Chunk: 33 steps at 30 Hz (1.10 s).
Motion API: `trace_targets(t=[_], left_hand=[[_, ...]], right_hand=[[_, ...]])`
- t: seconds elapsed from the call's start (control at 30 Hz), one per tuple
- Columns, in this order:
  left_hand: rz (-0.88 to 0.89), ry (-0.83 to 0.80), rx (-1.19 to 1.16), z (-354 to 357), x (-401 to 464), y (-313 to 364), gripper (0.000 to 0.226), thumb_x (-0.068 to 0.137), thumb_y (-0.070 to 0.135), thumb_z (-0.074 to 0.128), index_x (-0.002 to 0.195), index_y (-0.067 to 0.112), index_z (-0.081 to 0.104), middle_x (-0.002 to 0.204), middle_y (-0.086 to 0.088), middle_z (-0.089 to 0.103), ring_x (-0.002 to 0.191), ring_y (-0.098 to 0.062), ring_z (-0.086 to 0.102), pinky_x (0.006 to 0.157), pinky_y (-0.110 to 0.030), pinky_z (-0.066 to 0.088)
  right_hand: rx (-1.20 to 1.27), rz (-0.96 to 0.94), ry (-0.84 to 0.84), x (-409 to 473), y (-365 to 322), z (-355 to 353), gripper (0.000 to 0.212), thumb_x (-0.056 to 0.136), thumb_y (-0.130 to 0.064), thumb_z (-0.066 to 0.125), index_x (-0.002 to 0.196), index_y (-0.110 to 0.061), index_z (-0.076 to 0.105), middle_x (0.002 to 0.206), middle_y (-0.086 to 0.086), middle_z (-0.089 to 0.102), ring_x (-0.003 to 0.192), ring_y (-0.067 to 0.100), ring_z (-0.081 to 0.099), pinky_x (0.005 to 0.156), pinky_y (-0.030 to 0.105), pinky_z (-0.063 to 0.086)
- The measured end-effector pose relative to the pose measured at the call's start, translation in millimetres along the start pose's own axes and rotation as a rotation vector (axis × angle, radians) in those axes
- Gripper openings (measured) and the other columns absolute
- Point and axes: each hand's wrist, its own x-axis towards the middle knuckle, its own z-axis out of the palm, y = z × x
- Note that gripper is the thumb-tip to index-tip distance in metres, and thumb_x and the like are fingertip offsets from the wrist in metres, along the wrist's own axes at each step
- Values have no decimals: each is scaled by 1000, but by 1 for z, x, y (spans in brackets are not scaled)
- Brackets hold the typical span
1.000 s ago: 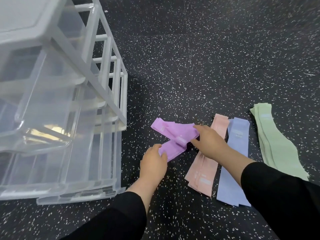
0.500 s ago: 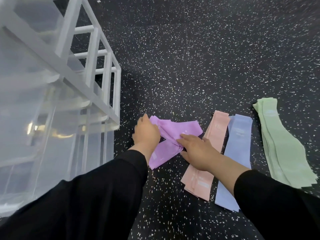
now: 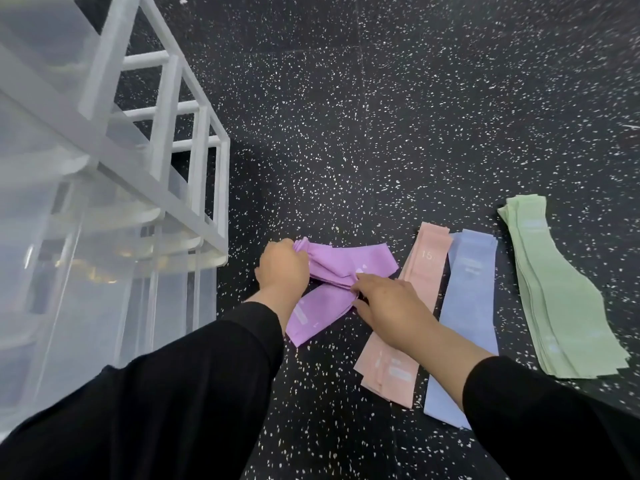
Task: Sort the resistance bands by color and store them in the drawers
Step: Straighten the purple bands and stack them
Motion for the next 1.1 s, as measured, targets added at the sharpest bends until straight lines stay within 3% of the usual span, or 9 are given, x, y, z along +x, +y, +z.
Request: trace_targets(t=[0.1,0.3,0.47,0.57,0.73,0.87,0.97,1.03,1.1], left_hand=[[2,-1,-374,-9,-14,-2,34,99,17,54,67,14,41,67,-3,44,62,-20,35,57,-31,30],[-47,15,-730,-30,-46,-4,17,95,17,60,97,1,65,82,-9,61,72,-17,49,68,-36,43],[0,22,-847,-55,-66,5,12,95,21,62,89,15,71,96,-17,71,76,-17,57,73,-36,47],[55,-13,-887,-78,-76,12,22,94,31,61,92,11,69,95,-26,67,76,-21,55,74,-39,46],[174,-9,-814,-117,-101,28,19,101,24,57,89,19,71,75,-2,59,69,-15,48,66,-32,40],[211,31,-835,-149,-126,42,9,97,25,67,91,19,70,75,2,60,69,-17,50,62,-27,41],[229,58,-856,-174,-145,50,9,95,22,69,89,15,70,73,-2,60,67,-15,50,64,-30,43],[260,73,-844,-190,-157,55,9,94,20,68,87,18,72,74,-6,64,67,-16,53,66,-35,47],[289,117,-843,-208,-168,61,8,92,19,68,88,20,74,82,-9,71,74,-18,58,71,-41,51]], right_hand=[[63,47,58,-1,0,-4,24,102,-29,53,115,-16,69,108,2,72,98,30,66,89,38,50],[277,161,201,-1,-3,-27,13,99,-26,62,107,-18,69,98,3,71,89,24,65,74,34,50],[456,255,312,0,-10,-52,38,99,-22,57,136,-24,52,100,-1,68,88,23,62,68,34,43],[494,249,371,-2,-17,-74,24,101,-17,54,119,-18,68,113,5,72,96,25,64,78,33,48],[484,94,401,-14,-41,-126,36,101,-9,45,129,-21,64,124,-6,61,81,8,54,68,25,38],[487,24,444,-36,-69,-174,37,99,-19,57,135,-29,58,102,-12,64,76,10,58,61,26,44],[461,-42,489,-55,-98,-211,13,99,-21,62,106,-30,68,88,-15,66,62,-1,57,56,18,41],[453,-92,457,-70,-118,-233,19,101,-14,57,102,-26,72,84,-11,67,41,-3,48,42,11,32],[409,-142,412,-88,-136,-254,29,100,-5,51,105,-21,74,84,-11,67,39,-3,47,39,10,31]])
